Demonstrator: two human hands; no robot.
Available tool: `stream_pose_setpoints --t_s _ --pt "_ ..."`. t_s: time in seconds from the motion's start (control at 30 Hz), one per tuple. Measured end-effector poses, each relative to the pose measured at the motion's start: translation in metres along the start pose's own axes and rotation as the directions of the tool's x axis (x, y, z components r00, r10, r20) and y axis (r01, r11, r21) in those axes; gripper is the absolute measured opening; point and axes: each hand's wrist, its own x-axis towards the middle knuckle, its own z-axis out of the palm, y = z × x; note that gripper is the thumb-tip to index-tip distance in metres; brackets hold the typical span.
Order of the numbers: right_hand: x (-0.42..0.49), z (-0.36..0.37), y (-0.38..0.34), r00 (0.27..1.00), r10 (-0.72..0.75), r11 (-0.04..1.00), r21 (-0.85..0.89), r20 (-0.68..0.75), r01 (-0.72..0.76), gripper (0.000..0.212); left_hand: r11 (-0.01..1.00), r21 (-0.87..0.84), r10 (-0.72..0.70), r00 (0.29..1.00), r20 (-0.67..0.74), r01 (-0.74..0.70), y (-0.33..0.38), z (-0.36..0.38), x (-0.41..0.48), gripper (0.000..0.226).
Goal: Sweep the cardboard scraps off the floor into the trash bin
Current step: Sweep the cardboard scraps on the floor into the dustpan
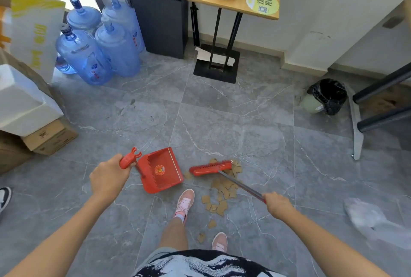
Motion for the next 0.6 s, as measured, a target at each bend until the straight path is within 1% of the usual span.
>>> stream_pose_setpoints --t_s 0.13,0.23,0.3,0.43,0.5,0.6 --pt "-0.029 0.033 0.029 0.999 -0.015 0.999 0.051 0.036 0.013 0.033 0.999 0.034 0.019 1.0 -0.014 -0.018 0.009 0.007 -0.036 0.041" --pt "-0.047 0.053 0.045 0.998 -0.052 0.983 0.181 0.045 0.043 0.03 0.998 0.057 0.037 0.999 -0.036 -0.035 0.016 0.011 -0.063 0.042" --pt "-0.06 0.063 0.059 0.997 -0.062 0.961 0.272 0.042 0.048 0.032 0.998 0.06 0.04 0.998 -0.057 -0.037 0.021 0.013 -0.079 0.041" --pt "-0.082 0.08 0.089 0.998 -0.063 0.888 0.455 -0.029 0.069 0.032 0.998 0.041 0.04 0.996 -0.083 -0.037 0.029 0.016 -0.104 0.041" --pt "-0.085 0.077 0.098 0.998 -0.034 0.857 0.513 -0.057 0.058 0.026 0.999 0.038 0.042 0.995 -0.087 -0.038 0.031 0.018 -0.11 0.04" --pt "-0.078 0.059 0.101 0.997 0.022 0.799 0.6 -0.08 0.031 0.01 0.999 0.037 0.041 0.996 -0.079 -0.038 0.037 0.02 -0.11 0.04"
